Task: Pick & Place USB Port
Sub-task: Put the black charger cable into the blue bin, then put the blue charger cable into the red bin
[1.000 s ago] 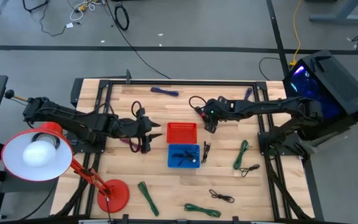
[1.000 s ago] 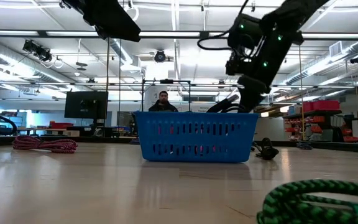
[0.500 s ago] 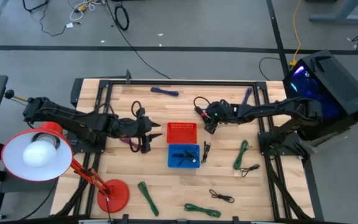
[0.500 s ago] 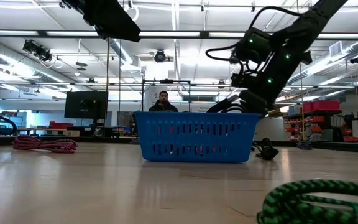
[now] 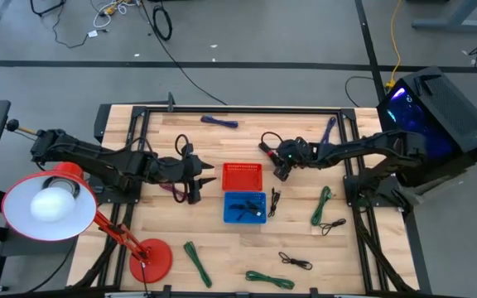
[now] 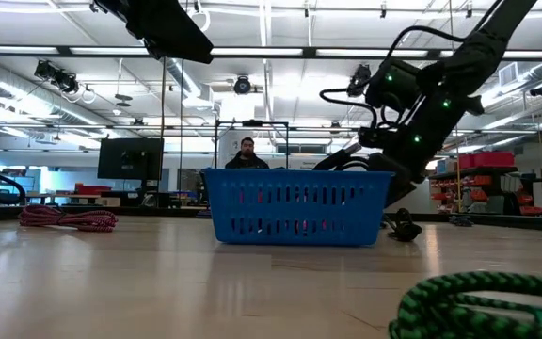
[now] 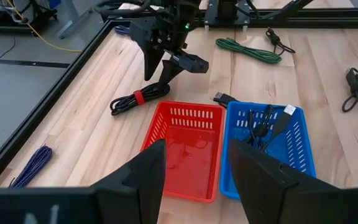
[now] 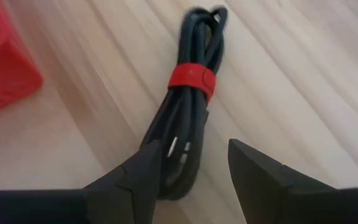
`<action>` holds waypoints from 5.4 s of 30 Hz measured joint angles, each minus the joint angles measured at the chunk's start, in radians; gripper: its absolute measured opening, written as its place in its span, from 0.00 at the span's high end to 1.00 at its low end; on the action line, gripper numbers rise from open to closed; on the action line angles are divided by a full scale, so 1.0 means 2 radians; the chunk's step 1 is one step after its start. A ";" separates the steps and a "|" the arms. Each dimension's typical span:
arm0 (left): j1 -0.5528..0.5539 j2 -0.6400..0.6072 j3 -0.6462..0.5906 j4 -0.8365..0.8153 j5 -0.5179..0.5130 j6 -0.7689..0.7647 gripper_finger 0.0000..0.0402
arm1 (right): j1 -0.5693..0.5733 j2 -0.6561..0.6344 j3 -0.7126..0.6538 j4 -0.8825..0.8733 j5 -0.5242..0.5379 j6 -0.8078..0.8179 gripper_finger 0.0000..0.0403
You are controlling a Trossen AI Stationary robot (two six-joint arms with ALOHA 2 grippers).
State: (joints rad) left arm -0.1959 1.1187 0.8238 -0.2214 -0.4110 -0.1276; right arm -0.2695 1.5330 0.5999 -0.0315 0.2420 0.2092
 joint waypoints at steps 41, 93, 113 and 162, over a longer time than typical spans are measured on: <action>0.000 0.000 0.000 -0.001 0.000 -0.009 0.55 | 0.075 -0.109 0.262 -0.271 -0.033 -0.016 0.94; 0.002 0.000 0.000 -0.002 -0.004 -0.004 0.55 | 0.327 0.054 0.263 -0.185 0.015 0.180 0.94; 0.002 0.000 0.000 -0.012 -0.004 -0.009 0.55 | 0.286 0.080 0.263 -0.201 0.016 0.134 0.94; 0.001 0.000 0.000 -0.020 0.002 -0.011 0.55 | 0.226 0.002 0.263 -0.538 0.108 0.203 0.60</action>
State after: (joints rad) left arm -0.1940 1.1191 0.8242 -0.2611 -0.4068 -0.1497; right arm 0.1822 1.5364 1.1255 -1.1080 0.4572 0.6158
